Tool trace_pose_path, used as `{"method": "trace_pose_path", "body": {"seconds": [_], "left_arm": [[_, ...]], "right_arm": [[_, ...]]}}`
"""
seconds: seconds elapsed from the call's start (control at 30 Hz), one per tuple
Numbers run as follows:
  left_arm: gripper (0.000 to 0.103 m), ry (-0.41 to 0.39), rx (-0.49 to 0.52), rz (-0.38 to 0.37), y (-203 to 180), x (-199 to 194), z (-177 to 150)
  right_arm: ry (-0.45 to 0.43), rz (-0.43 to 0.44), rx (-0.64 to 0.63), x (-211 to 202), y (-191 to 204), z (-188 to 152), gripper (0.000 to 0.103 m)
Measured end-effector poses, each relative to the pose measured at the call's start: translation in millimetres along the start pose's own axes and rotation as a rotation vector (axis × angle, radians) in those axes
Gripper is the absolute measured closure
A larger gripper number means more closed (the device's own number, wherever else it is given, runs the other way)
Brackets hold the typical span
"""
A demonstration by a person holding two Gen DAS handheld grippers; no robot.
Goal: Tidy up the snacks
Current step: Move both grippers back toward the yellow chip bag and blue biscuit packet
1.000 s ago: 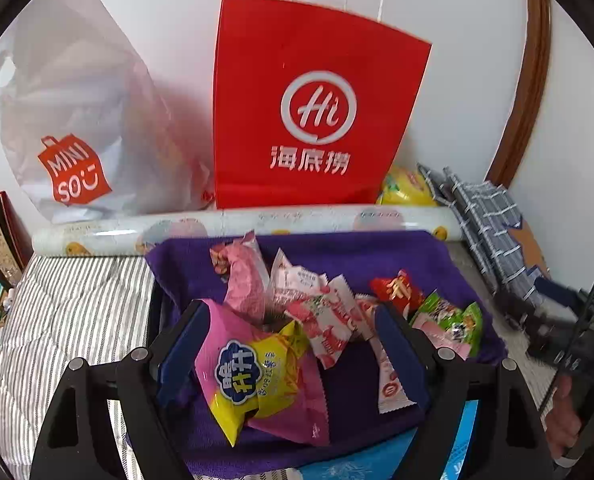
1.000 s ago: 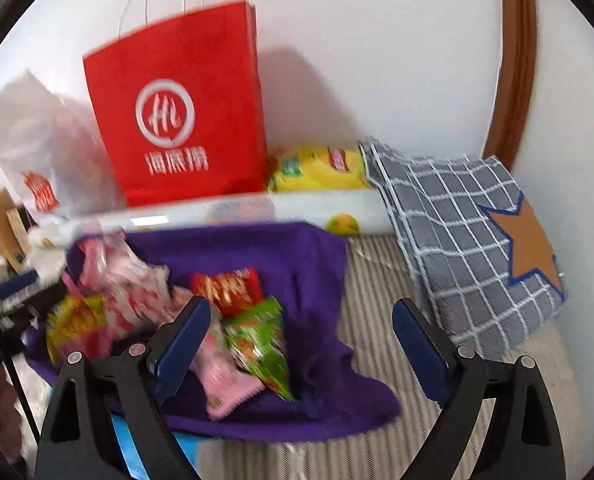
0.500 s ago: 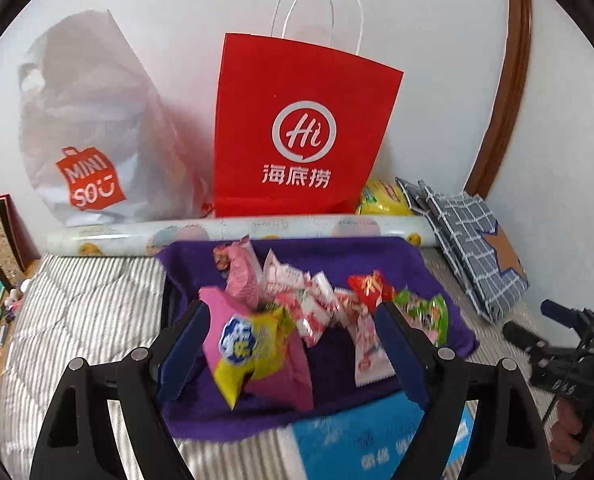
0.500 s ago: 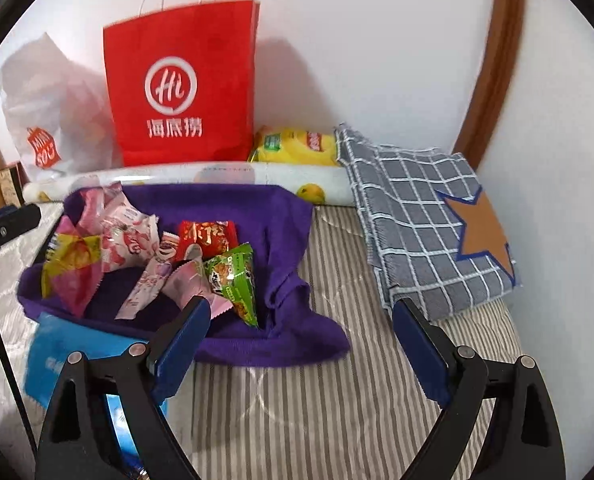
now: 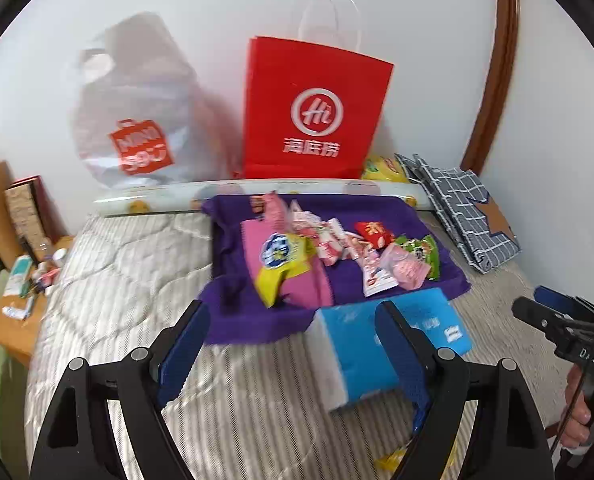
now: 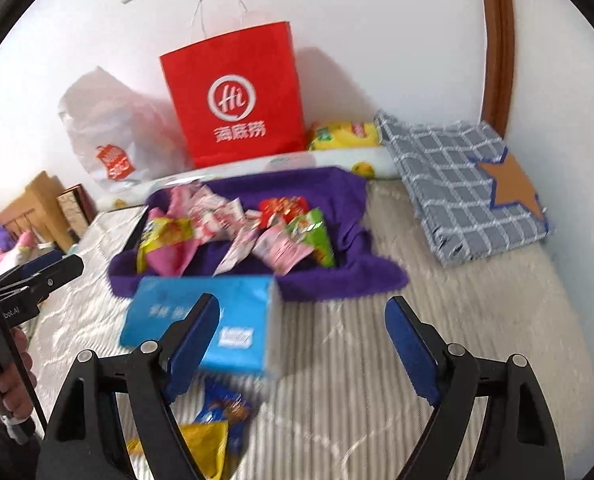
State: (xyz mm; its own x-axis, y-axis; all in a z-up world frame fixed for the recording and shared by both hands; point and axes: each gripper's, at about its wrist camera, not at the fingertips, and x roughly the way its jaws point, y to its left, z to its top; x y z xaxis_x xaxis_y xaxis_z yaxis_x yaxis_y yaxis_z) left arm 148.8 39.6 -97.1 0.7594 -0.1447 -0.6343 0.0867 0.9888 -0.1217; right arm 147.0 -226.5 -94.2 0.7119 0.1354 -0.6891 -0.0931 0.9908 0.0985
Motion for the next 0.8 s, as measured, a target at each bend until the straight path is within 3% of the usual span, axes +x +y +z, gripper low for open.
{"method": "trace_pose_path", "body": {"seconds": [0.1,0.43,0.8], "left_arm": [[0.020,0.009,-0.020,0.006,5.9,-10.8,-11.2],[0.020,0.033,-0.041,0.017,17.5,-25.9,-41.9],[0.019,0.057,-0.060,0.019,31.9,-29.4,-56.2]], "right_arm": [[0.007,-0.031,-0.039,-6.1,8.6,-17.7,0.018],[0.076,0.100,-0.089,1.9,55.0,-70.0,0.018],[0.184,0.065,-0.141,25.9,79.8,-103.4,0.019]]}}
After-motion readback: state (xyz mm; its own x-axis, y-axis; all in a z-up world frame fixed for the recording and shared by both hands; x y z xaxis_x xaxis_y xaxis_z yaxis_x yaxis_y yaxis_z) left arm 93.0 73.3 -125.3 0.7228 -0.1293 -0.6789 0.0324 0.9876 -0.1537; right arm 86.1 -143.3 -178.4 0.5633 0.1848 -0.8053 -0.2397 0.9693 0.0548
